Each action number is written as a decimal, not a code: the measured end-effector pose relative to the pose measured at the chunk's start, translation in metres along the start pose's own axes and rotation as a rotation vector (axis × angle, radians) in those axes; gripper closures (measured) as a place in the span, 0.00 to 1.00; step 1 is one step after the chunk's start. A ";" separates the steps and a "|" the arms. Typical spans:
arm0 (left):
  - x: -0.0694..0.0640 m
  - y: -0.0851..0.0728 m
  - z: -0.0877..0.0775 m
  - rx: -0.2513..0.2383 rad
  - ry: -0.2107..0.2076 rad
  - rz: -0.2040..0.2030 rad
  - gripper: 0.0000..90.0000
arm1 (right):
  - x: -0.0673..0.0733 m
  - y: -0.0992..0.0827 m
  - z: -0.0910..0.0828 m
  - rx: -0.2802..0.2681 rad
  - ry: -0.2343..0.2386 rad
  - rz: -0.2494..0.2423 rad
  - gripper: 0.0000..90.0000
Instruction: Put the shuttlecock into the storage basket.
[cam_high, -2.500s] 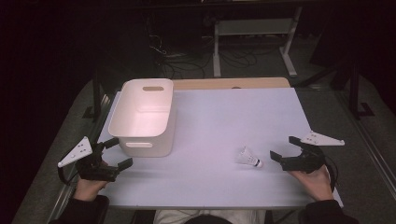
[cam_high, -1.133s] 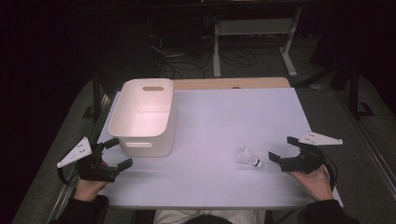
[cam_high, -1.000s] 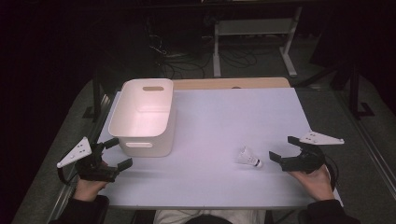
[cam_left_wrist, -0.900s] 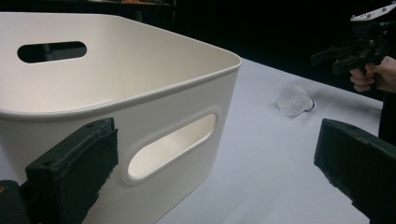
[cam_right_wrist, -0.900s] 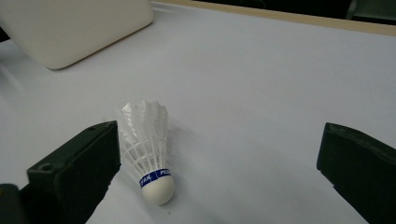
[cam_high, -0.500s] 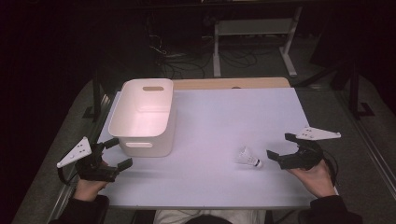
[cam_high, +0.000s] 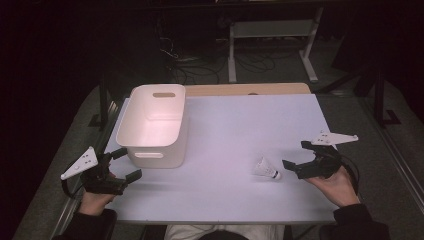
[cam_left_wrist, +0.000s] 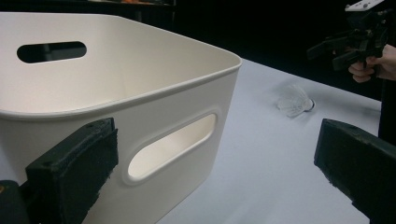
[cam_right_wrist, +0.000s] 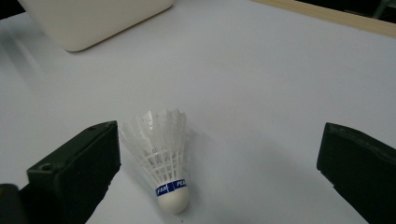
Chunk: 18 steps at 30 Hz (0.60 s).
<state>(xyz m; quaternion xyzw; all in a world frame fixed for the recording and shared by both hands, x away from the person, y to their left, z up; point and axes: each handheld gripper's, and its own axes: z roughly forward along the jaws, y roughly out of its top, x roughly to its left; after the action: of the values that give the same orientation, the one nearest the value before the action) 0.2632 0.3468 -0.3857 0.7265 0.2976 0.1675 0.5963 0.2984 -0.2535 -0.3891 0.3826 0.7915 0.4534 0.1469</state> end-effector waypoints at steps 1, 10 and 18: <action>0.000 0.000 0.000 0.000 0.000 -0.001 0.00 | 0.000 0.001 0.000 0.002 0.003 0.000 0.00; 0.000 0.000 0.000 -0.002 -0.001 -0.003 0.00 | 0.001 0.008 0.001 0.013 0.013 -0.013 0.00; 0.000 0.000 0.000 -0.002 0.000 -0.003 0.00 | 0.003 0.014 0.006 0.036 0.026 -0.034 0.00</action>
<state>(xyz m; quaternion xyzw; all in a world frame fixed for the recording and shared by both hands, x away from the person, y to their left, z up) 0.2629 0.3467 -0.3857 0.7255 0.2987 0.1667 0.5971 0.3065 -0.2440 -0.3802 0.3656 0.8078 0.4415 0.1372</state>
